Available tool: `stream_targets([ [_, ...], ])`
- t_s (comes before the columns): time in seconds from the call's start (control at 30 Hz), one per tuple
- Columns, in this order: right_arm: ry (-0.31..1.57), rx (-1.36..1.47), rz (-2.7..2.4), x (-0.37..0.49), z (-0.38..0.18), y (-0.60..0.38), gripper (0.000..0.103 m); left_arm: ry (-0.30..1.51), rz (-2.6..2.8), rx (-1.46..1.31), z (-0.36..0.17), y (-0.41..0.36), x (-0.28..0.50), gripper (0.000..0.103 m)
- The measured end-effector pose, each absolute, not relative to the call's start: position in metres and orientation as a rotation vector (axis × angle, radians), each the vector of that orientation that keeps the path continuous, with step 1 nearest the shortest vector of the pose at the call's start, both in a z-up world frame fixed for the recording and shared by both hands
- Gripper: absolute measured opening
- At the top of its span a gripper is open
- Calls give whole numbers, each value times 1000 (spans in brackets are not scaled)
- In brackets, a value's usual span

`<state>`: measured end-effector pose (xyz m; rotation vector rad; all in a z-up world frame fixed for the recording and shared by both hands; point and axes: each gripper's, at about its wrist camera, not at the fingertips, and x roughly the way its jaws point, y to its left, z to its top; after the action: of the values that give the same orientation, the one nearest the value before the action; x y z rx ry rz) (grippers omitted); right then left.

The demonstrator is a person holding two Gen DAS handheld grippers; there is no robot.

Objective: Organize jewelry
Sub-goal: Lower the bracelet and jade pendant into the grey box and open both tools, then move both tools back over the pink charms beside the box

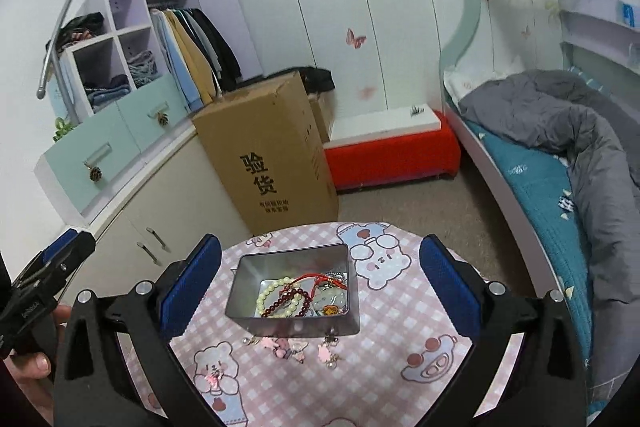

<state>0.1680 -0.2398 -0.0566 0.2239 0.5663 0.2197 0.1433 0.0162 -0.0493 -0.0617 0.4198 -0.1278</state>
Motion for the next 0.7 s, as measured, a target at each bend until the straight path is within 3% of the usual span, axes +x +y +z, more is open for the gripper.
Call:
stream_targets([
  [0.7, 530, 136, 194, 89, -77, -209, 96, 514, -160, 1, -113, 31, 88, 96],
])
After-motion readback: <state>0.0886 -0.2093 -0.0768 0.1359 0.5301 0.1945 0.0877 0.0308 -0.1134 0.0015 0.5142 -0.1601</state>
